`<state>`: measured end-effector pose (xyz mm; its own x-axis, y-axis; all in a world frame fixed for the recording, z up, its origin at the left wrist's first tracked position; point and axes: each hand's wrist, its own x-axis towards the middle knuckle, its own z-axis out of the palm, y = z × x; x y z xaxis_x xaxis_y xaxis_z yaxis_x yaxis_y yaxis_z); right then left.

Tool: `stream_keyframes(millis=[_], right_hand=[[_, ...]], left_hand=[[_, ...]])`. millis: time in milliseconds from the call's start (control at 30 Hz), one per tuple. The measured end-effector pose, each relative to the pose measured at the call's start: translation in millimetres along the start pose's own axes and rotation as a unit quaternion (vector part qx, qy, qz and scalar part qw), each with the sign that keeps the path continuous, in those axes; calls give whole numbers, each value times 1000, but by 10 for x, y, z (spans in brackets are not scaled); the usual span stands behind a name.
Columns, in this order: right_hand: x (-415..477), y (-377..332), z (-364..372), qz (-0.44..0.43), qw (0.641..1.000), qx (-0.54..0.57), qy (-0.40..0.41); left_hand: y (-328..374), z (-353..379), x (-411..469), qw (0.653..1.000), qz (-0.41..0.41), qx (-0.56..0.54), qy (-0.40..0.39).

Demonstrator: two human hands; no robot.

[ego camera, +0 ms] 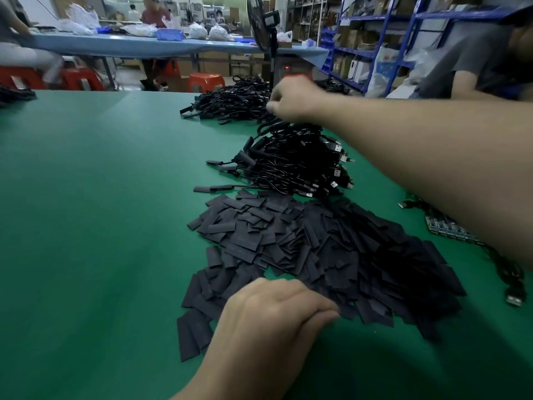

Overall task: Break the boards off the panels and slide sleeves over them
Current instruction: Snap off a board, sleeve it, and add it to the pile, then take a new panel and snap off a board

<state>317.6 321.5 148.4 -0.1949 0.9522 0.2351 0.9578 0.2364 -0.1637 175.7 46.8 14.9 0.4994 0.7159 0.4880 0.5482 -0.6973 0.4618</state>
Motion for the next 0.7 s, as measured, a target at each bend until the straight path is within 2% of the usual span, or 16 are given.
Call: stream_keyframes(millis=[100, 200, 433, 500, 567, 700], right_hand=[[18, 9, 426, 18, 992, -93, -88], [14, 133, 657, -5, 981, -183, -67], [-67, 108, 633, -10, 965, -244, -99], [-232, 52, 565, -23, 977, -208, -42], [-525, -11, 516, -47, 991, -124, 33], [-1493, -10, 530, -90, 988, 6, 123]], left_hand=[[-3, -4, 6, 1000, 2, -10, -16], [-4, 10, 18, 1000, 1, -10, -18], [1, -6, 17, 999, 2, -6, -37], [-4, -3, 14, 999, 2, 1, -34], [14, -9, 12, 999, -4, 8, -36], [47, -3, 4, 999, -24, 38, -11]])
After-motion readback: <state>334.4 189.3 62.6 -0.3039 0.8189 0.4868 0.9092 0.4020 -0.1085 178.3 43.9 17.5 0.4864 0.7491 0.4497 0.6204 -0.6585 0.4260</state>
